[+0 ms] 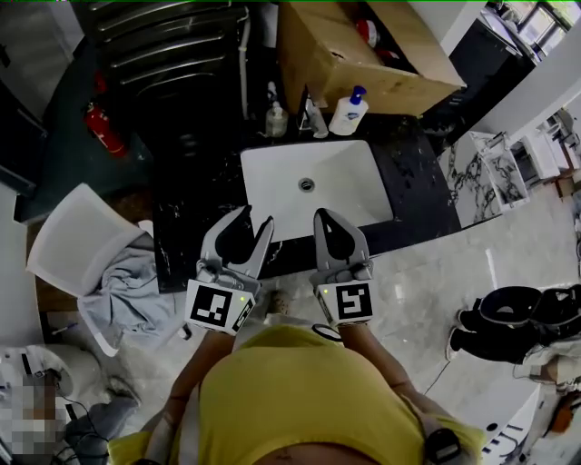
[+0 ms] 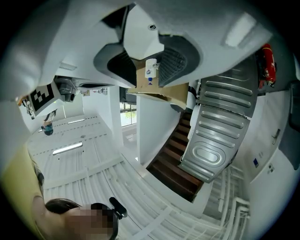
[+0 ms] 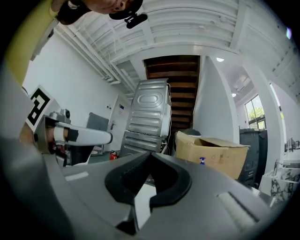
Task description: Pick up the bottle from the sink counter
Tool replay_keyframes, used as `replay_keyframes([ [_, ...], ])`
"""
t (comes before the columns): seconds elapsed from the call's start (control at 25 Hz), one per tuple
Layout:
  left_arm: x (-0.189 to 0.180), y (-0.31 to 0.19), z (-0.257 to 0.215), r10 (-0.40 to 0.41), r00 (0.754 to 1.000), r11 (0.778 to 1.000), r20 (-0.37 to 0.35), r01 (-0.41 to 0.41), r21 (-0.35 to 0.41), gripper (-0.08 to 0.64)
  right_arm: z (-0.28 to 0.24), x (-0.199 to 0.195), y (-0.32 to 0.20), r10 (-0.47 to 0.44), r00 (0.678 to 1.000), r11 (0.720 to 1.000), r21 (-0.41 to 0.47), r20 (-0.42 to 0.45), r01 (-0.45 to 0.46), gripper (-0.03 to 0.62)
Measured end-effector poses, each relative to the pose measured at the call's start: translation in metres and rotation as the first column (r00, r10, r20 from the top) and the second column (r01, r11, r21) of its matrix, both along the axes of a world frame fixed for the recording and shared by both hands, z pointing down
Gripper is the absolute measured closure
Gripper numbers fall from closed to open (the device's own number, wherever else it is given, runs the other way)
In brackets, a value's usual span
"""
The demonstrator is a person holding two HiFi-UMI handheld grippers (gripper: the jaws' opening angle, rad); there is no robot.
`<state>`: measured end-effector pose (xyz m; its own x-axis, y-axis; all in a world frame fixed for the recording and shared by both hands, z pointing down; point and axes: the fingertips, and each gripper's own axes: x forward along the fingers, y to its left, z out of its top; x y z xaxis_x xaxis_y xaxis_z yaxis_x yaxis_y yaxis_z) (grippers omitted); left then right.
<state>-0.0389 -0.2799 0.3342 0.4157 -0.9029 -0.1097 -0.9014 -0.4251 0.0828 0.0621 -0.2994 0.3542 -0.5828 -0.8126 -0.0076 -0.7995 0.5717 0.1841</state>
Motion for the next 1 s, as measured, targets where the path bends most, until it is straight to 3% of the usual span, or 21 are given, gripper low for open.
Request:
replay_keyframes([
  [0.44,0.011,-0.057,0.010,0.005,0.998,1.000,0.070,-0.004,-0.013,0.408,0.011,0.007,-0.045,0.021,0.999,0.999,-0.037,0.037,-0.019,0.591],
  [1.0,-0.004,-0.141,0.033,0.028,0.994,0.999,0.110,-0.023,-0.044,0.373,0.012,-0.020,-0.092,0.016,0.998,0.998,-0.055,0.054,-0.013,0.591],
])
